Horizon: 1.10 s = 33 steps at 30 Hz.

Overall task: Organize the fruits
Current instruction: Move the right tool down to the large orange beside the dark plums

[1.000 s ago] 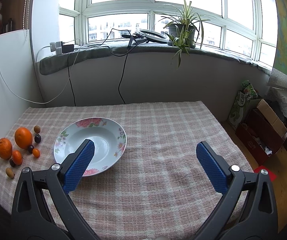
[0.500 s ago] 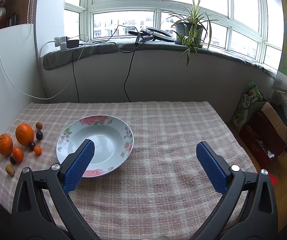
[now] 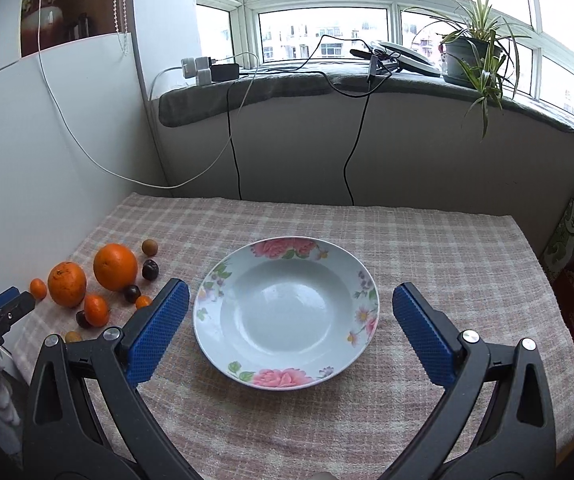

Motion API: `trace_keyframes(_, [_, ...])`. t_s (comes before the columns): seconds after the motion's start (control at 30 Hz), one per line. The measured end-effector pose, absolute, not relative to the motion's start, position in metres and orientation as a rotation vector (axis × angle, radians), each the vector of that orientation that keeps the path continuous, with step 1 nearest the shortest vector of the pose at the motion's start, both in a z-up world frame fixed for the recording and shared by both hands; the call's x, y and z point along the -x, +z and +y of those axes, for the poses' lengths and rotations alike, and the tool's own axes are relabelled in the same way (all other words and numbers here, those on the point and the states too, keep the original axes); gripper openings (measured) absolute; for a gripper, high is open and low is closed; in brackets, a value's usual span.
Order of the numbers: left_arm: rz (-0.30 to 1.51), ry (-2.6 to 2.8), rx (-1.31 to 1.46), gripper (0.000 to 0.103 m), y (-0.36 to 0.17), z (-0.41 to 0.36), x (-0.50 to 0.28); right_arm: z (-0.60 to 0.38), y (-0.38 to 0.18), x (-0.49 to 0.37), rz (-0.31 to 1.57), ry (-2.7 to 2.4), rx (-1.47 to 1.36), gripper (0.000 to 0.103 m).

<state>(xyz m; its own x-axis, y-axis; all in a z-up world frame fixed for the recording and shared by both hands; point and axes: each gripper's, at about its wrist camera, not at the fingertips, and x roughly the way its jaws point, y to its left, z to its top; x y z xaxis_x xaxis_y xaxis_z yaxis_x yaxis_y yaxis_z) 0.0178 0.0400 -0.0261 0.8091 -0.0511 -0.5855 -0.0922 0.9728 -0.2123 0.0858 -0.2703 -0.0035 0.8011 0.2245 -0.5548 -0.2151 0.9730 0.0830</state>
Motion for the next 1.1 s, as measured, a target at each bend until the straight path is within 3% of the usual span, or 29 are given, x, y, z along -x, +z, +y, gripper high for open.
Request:
trace_keyframes(0.27, [0.648, -0.035, 0.265, 0.081, -0.035, 0.044, -0.036, -0.230, -0.006, -0.134, 0.728, 0.512, -0.103, 0.103])
trace_keyframes(0.37, [0.664, -0.058, 0.271, 0.077, -0.040, 0.044, -0.046, -0.210, -0.012, -0.155, 0.804, 0.604, -0.137, 0.103])
trace_keyframes(0.5, [0.679, -0.085, 0.262, 0.069, -0.044, 0.041, -0.056, -0.184, -0.022, -0.181, 0.899, 0.697, -0.182, 0.095])
trace_keyframes(0.9, [0.707, -0.136, 0.238, 0.057, -0.052, 0.034, -0.089, -0.120, -0.053, -0.227, 1.102, 0.840, -0.253, 0.089])
trace_keyframes(1.0, [0.721, -0.142, 0.242, 0.056, -0.055, 0.034, -0.098, -0.109, -0.060, -0.235, 1.147, 0.859, -0.273, 0.079])
trace_keyframes(1.1, [0.732, -0.140, 0.248, 0.056, -0.058, 0.034, -0.105, -0.101, -0.069, -0.245, 1.189, 0.867, -0.300, 0.077])
